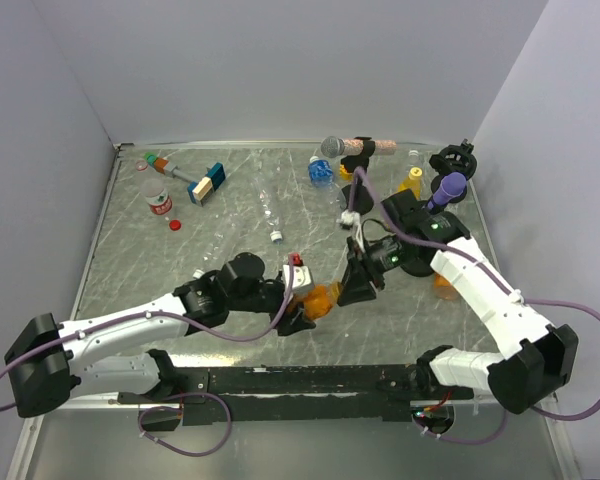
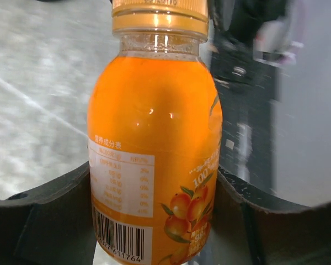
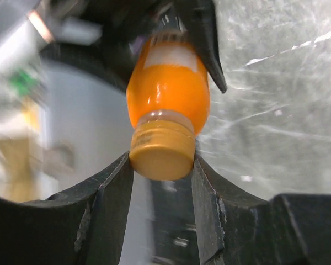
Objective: Unscrew the bottle caps
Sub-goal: Unscrew the bottle cap from the plastic bottle.
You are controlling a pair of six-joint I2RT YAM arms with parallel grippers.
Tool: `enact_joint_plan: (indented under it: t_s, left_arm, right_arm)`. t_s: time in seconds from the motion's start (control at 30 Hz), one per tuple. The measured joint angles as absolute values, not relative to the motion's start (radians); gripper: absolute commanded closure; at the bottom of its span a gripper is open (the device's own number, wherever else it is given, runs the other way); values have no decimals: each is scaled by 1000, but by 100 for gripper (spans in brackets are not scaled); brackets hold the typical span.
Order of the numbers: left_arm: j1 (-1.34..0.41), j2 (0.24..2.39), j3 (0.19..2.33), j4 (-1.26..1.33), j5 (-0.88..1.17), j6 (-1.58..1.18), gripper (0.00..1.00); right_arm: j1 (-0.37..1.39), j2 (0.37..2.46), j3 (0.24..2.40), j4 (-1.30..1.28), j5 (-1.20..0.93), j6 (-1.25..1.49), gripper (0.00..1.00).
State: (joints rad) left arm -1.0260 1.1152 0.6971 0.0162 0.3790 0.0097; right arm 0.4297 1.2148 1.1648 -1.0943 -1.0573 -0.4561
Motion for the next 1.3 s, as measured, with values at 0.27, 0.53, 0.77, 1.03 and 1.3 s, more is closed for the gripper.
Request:
enact_joint_plan:
  t_s: [0.27, 0.53, 0.77, 1.03, 1.3]
  left_arm:
    - [-882, 1068, 662, 14, 727, -49, 80]
    - [-865, 1061, 671, -20, 697, -45, 80]
    - [-913, 1011, 673, -70, 542, -20, 80]
    - [-982, 1019, 702, -93, 428, 13, 81]
    - [-992, 1052, 704, -88, 393, 12, 81]
  right_arm:
    - [616, 1011, 1087, -1035, -898, -887, 90]
    - [612, 1057, 1122, -988, -861, -784, 25]
    - [524, 1091, 1143, -1018, -934, -596, 13]
    - [443, 1119, 1131, -957, -1025, -273, 15]
    - [434, 1178, 1124, -911, -1087, -135, 28]
